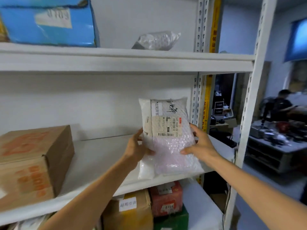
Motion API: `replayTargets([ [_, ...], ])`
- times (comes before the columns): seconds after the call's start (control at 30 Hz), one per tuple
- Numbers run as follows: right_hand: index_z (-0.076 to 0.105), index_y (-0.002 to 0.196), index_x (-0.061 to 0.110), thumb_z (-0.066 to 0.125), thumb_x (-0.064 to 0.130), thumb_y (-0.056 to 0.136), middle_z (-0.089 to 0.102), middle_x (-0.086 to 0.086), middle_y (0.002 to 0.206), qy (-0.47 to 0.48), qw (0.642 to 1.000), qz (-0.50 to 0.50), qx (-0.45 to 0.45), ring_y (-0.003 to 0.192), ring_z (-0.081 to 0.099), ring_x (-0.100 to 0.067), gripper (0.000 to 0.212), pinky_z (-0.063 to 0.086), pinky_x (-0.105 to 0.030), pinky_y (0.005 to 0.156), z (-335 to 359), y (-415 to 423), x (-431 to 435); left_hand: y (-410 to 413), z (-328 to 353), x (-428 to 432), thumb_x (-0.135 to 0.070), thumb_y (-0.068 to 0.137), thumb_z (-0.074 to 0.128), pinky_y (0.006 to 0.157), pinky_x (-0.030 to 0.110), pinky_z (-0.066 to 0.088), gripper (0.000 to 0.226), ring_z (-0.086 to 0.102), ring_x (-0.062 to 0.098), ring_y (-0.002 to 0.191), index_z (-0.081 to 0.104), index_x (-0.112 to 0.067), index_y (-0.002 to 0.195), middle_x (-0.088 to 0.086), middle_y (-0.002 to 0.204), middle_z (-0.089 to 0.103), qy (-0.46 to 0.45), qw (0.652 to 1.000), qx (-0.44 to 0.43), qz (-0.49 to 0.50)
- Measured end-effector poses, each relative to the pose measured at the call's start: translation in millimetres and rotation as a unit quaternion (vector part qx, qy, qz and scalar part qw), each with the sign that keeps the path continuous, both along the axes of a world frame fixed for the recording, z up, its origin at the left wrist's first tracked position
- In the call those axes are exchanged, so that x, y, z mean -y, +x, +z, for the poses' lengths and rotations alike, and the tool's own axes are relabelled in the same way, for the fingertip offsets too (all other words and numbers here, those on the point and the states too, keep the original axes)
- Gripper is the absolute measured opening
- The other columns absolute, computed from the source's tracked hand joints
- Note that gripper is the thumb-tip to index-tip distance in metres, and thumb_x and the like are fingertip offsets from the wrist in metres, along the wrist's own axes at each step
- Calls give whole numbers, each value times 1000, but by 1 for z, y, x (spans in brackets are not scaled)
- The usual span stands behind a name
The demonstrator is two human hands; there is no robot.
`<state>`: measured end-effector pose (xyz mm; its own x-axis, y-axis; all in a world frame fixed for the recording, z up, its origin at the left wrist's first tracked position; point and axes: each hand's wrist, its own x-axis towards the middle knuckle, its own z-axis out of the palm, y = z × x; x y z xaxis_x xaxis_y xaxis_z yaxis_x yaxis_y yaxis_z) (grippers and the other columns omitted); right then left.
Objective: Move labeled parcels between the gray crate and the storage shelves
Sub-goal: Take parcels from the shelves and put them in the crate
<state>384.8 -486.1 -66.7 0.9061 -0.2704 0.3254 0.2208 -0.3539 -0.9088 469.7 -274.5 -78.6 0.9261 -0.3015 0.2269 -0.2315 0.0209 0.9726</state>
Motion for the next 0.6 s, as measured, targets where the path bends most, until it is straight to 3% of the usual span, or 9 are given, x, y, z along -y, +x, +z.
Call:
replayTargets([
  [0.1, 52, 132, 24, 82, -19, 53, 61, 12, 108, -8, 999, -30, 15, 95, 56, -2, 95, 47, -8, 63, -1, -25, -23, -16, -1, -22, 27, 62, 68, 68, 22, 55, 93, 60, 19, 101, 50, -23, 138, 5, 121, 61, -14, 996, 19, -87],
  [0.17, 53, 132, 27, 82, -17, 54, 62, 6, 111, -7, 998, -60, 17, 99, 57, -13, 94, 48, -14, 67, -2, -44, -35, -25, -4, -35, 26, 62, 68, 75, 24, 55, 88, 61, 19, 106, 54, -24, 133, 1, 120, 65, -17, 989, 33, -140],
  [0.27, 55, 131, 28, 82, -15, 56, 62, 3, 110, -19, 995, -96, 14, 102, 58, -16, 90, 48, -23, 75, -4, -78, -46, -37, -10, -47, 17, 62, 72, 85, 29, 54, 84, 59, 19, 115, 56, -28, 131, -5, 120, 67, 7, 981, 49, -188],
  [0.37, 58, 127, 27, 84, -13, 54, 64, 0, 110, -39, 990, -132, 7, 105, 60, -20, 88, 50, -32, 84, -7, -110, -47, -56, -13, -46, 8, 59, 75, 95, 44, 51, 87, 56, 22, 120, 54, -31, 134, -7, 124, 65, 6, 971, 38, -234],
  [0.5, 52, 125, 25, 83, -15, 53, 64, 3, 112, -41, 983, -180, 1, 107, 59, -20, 88, 50, -41, 92, -12, -153, -46, -86, -21, -31, 9, 58, 72, 93, 55, 52, 89, 58, 29, 118, 52, -28, 137, -2, 125, 64, -19, 961, 13, -274],
  [0.6, 46, 129, 25, 85, -12, 52, 61, 8, 115, -49, 975, -216, -16, 110, 57, -19, 94, 49, -43, 94, -19, -191, -45, -109, -26, -16, 17, 59, 70, 95, 52, 51, 92, 57, 26, 120, 52, -31, 136, -5, 126, 65, -23, 951, 21, -308],
])
